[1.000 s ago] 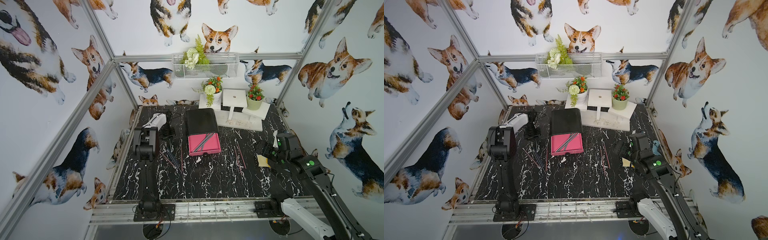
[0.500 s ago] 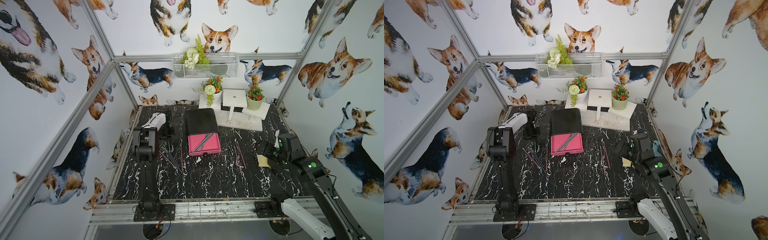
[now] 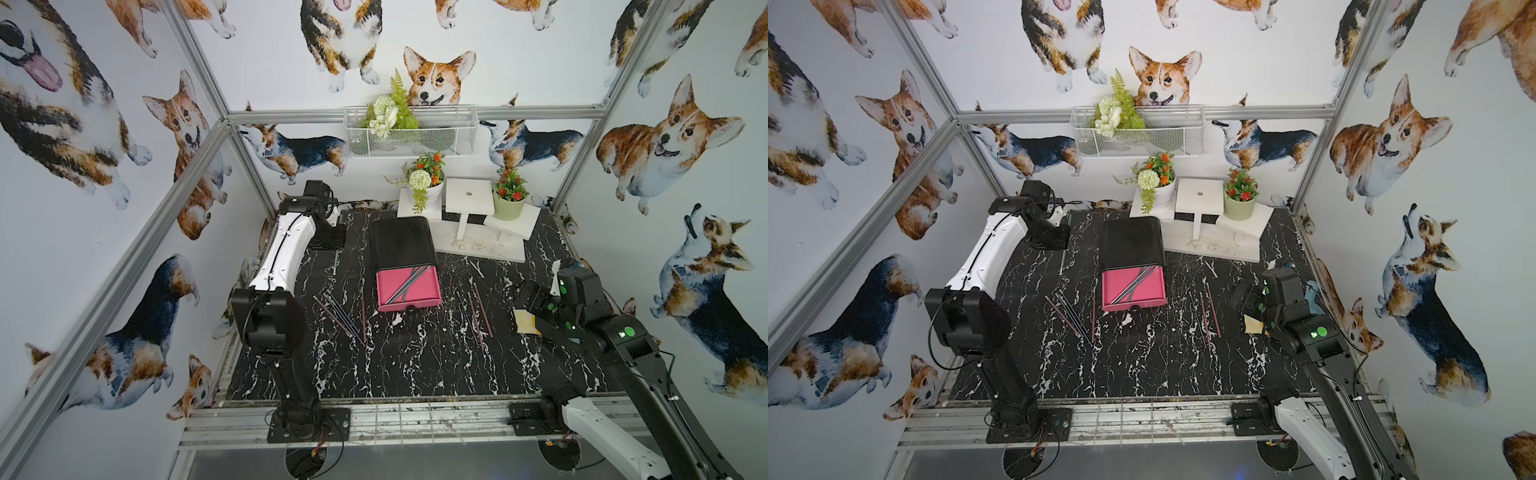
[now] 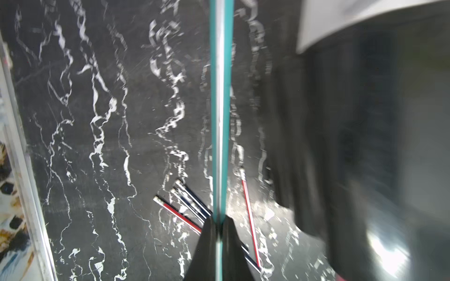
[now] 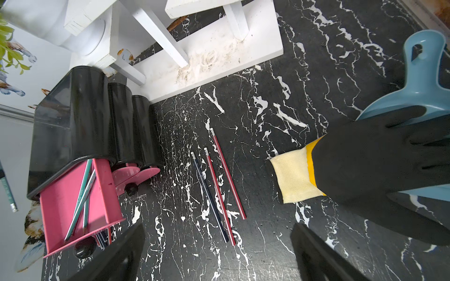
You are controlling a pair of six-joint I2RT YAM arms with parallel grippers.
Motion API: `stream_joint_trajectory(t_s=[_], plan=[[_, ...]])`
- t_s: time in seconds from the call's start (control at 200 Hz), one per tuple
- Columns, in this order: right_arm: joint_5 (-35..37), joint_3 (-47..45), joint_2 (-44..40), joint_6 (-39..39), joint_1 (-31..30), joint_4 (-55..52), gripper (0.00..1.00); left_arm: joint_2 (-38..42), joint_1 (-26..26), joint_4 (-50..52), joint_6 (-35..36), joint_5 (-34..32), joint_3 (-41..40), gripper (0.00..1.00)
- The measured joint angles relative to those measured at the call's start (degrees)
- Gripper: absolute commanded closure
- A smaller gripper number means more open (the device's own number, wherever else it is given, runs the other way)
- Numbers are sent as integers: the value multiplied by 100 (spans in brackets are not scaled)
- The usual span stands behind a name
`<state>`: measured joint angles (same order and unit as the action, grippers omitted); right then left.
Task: Please place the pencils in the drawer according to their color
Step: Pick up the pencil from the center of the board, then place the pencil in the drawer.
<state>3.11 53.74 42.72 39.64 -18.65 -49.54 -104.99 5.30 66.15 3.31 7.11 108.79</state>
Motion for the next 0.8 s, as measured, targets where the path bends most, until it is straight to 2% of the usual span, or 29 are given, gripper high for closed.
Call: stream_joint_trajectory(t_s=[0.16, 0.29, 0.475, 0.666, 0.801], plan=[[0, 0, -13, 4, 0, 0, 0, 529, 247, 361, 210, 446, 341, 100], [0, -22, -35, 26, 0, 0, 0, 732, 789, 686, 284, 538, 461, 100], [0, -74, -101, 83, 0, 2, 0, 804, 1744, 1156, 302, 343, 439, 100], [0, -96, -125, 85, 0, 2, 0, 527, 2653, 1716, 407, 42, 450, 100], [0, -118, -136, 85, 0, 2, 0, 306, 3075, 2098, 568, -79, 516, 100]])
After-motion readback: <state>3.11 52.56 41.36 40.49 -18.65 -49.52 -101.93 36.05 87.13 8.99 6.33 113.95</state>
